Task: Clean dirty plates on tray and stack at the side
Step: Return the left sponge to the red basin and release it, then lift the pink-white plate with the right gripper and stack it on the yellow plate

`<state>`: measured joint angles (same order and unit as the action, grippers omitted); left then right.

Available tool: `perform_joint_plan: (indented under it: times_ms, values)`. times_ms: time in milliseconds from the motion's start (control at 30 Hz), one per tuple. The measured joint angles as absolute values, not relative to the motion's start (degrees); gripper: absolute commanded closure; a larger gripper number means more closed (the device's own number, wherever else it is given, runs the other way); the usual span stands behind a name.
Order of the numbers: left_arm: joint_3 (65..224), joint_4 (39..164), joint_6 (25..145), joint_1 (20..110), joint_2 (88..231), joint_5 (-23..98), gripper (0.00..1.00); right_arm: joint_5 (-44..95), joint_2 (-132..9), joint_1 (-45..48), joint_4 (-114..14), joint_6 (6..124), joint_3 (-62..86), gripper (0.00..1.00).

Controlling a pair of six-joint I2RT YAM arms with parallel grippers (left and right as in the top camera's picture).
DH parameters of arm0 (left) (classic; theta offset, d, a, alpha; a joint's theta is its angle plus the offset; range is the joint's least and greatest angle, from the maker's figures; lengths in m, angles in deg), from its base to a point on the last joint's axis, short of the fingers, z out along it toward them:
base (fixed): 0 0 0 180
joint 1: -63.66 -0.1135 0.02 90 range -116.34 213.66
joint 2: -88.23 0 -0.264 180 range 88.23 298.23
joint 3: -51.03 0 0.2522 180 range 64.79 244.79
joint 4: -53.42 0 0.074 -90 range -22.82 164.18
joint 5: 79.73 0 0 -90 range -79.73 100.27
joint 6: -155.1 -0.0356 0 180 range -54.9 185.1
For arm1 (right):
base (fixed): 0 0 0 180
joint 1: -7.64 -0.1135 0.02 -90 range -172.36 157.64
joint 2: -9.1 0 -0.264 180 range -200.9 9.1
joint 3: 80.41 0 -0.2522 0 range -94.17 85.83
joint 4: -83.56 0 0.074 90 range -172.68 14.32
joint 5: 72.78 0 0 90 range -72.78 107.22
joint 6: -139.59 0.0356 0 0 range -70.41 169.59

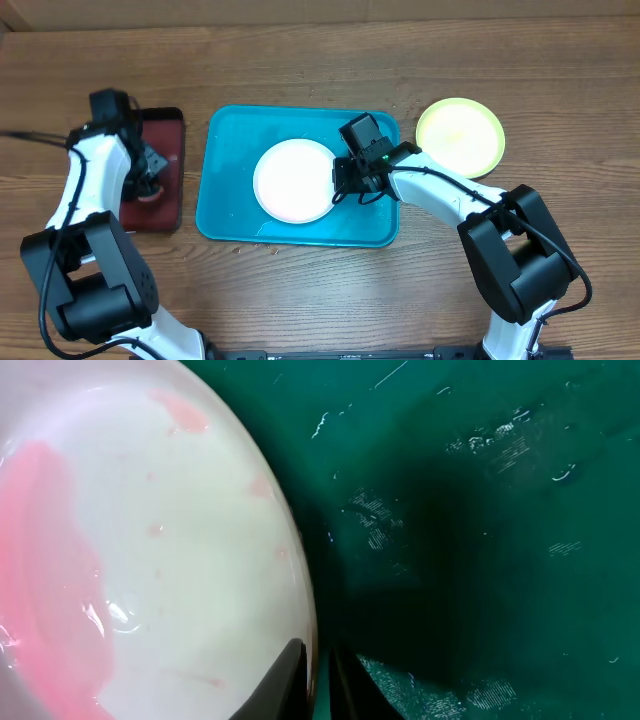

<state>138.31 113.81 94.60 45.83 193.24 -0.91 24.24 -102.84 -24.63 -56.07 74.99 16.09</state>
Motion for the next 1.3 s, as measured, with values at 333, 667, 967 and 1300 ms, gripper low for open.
perform_joint_plan:
  times_ms: [333, 667, 967, 1300]
  values:
    - [136.82, 112.98, 93.83, 43.41, 193.24, 1.65, 0.57, 24.24, -102.84, -24.66, -56.13, 74.82, 16.09, 0.96]
    - [151.75, 128.67, 94.22, 43.41, 192.67, 2.74, 0.15, 20.11, -102.40, -24.68, -47.32, 73.20, 10.63, 0.96]
    - [155.16, 129.44, 95.03, 43.41, 190.73, 4.57, 0.00, -5.61, -98.16, -29.84, -31.52, 65.22, -6.33, 0.96]
    - [155.16, 129.42, 95.05, 43.41, 190.73, 4.77, 0.00, -36.61, -97.00, -42.56, -31.04, 53.44, -12.06, 0.96]
